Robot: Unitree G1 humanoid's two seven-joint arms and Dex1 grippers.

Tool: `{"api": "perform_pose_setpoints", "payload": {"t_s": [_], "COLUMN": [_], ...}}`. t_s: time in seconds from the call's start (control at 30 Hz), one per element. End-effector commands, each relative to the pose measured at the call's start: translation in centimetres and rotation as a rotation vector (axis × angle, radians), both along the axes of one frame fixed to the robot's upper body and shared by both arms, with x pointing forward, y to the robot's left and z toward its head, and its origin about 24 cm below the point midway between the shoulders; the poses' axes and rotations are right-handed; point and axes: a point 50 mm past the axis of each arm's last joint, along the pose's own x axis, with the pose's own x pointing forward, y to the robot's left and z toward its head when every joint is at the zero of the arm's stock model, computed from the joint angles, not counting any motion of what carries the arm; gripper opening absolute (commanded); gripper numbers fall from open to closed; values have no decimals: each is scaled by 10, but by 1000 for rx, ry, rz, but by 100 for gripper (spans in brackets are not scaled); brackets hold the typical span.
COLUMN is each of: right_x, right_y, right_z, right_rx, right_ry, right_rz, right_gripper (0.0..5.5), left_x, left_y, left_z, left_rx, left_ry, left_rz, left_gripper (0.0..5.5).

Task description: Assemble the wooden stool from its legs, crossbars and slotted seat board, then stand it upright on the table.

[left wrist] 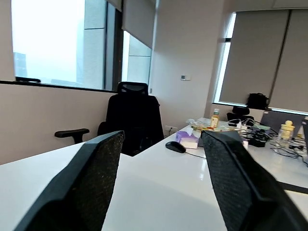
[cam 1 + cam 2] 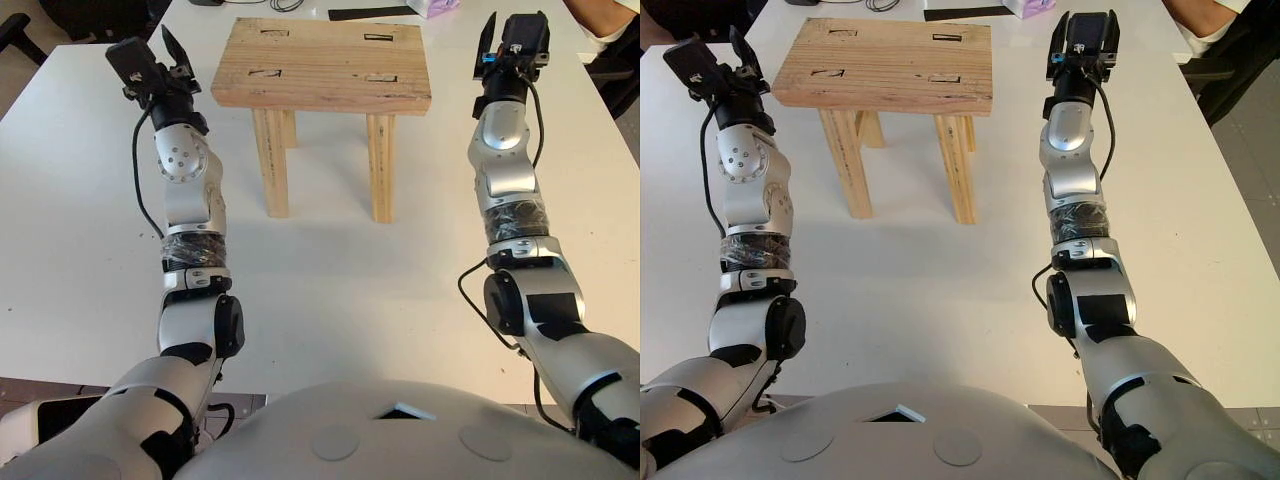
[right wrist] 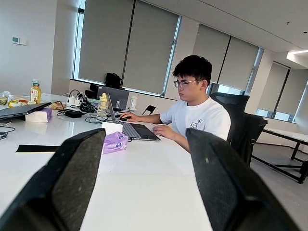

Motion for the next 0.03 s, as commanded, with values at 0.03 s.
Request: {"api": "perform_pose_setpoints", "payload": {"t_s": [0.03], "right_x": [3], "right_y": [-4], "right_z": [7], "right_rx": [4], "right_ry": [-13], "right_rz": [-13], "right_gripper": [308], "left_x": [7], "left_y": [1], "left_z": [12], "left_rx": [8], "left_ry": [-1], "left_rz": [9], "left_gripper": [299]}}
